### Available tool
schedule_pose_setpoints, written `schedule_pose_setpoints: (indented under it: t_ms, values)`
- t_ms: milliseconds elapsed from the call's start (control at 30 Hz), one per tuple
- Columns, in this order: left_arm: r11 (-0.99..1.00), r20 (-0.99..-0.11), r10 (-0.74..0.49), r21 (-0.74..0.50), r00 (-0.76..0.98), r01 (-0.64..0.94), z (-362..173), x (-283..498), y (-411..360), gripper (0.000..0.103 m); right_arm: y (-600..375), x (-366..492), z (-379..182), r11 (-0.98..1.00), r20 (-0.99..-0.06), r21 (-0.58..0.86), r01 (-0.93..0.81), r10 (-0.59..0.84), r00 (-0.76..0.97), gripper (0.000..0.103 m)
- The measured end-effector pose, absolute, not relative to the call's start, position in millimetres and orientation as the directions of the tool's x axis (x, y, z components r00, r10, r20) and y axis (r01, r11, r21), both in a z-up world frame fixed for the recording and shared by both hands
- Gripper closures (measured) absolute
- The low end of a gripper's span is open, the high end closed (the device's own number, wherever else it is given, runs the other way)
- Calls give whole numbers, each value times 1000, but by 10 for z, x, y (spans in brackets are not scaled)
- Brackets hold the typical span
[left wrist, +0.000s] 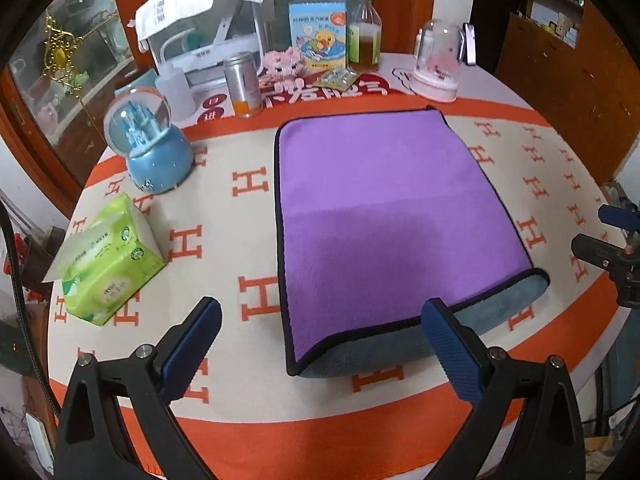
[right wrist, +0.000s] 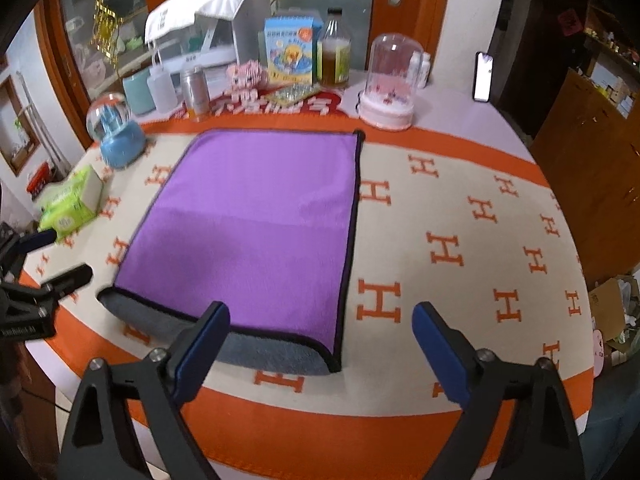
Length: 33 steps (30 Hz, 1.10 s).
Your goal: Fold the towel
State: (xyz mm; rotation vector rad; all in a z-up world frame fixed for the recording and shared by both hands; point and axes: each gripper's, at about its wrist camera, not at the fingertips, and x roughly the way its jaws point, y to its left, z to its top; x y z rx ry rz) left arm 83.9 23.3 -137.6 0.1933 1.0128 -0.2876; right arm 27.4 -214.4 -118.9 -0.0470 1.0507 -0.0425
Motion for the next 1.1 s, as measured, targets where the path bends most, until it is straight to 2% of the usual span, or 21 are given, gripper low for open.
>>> schedule_pose_setpoints:
  t_ms: [400,567,767,900,1033,1100]
  values:
    - [933,-905,-151,2,397,359,-1754,1005,381,3,-2154,267,-1547,991,-886,-88,-99,-33,463,13]
    - [927,-922,-142,5,361,376,-1890,1062,410,6,-2132,289,-1675,982,-897,-95,-161,-14,442,19]
    - [908,-932,-175,-28,317,418,-1962,1093,417,8,-2137,341,-1771,976,-906,-52,-213,44,420,20]
    - [885,-939,-188,-36,287,464,-1990,1090,385,14,-2155,396,-1838,971,-916,-22,-238,76,394,22]
    - [859,-941,-223,-66,254,507,-2009,1092,341,16,-2183,432,-1909,963,-926,15,-268,115,360,30]
    - [848,-941,-238,-81,240,524,-2020,1102,321,20,-2202,451,-1942,960,-930,32,-278,131,344,32]
